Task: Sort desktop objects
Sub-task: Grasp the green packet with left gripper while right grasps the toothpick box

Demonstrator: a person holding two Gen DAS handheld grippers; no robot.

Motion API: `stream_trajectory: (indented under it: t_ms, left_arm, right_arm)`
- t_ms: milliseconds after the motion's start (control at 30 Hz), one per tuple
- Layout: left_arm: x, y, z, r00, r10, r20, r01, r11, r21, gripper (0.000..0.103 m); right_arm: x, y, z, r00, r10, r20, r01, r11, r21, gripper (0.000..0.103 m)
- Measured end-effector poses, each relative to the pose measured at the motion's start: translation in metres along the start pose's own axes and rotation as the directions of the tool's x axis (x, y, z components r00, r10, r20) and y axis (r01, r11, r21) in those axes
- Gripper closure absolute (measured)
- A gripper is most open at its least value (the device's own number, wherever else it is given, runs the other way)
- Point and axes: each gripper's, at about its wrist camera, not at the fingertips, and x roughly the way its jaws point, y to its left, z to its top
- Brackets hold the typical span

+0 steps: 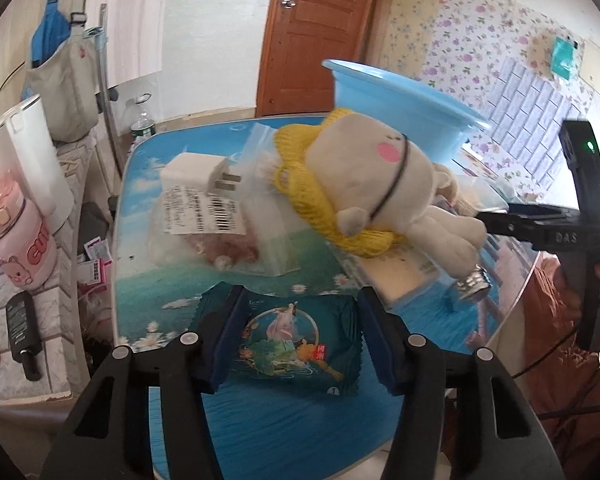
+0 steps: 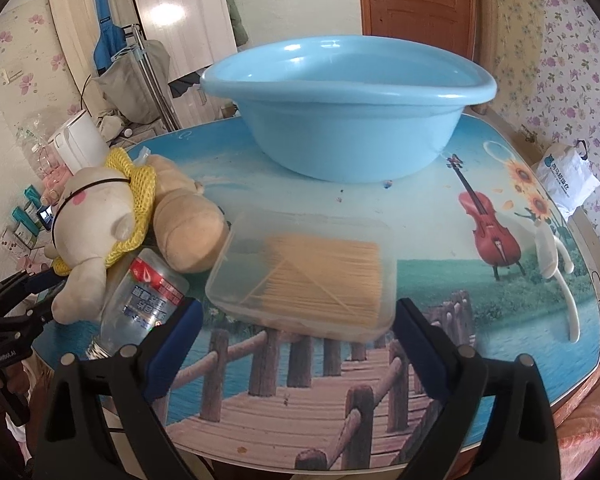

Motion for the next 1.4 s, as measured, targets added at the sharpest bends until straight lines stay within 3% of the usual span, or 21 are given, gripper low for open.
stream_trajectory:
  t_ms: [400,867,933,1000,1400]
  left_arm:
    - [0.005,-0.014,0.002,1.000,-0.028,-0.004,0.028,0.999,0.030,0.047]
    - [0.005,-0.020,0.004,1.000,-0.024,-0.003,0.024,0.999,0.043,0.048]
    - [0.004,-0.021,0.005,1.000,-0.009,-0.006,0.010,0.998,0.055,0.044]
    - [0.005,-0.022,0.004,1.000,0.017,-0.013,-0.016,0.998,0.067,0.029]
    - [0.001,-0.014,-0.008,0.999,0.032,-0.034,-0.030,0.998,0.060,0.010]
  right_arm:
    - [0.017,-0.002,0.008,1.000,-0.018,0.006,0.018,0.999,0.029,0.006]
    - [-0.005,-0.034,0.005,0.999,-0.020,0.029,0.019,0.998,0.067,0.007]
    - [-0.006,-0.035,0.003,0.999,-0.024,0.026,0.022,0.998,0.059,0.007]
    - [-0.007,-0.035,0.001,0.999,-0.023,0.024,0.021,0.998,0.056,0.007]
    - [-0.009,-0.042,-0.005,1.000,-0.003,0.026,0.001,0.998,0.055,0.007]
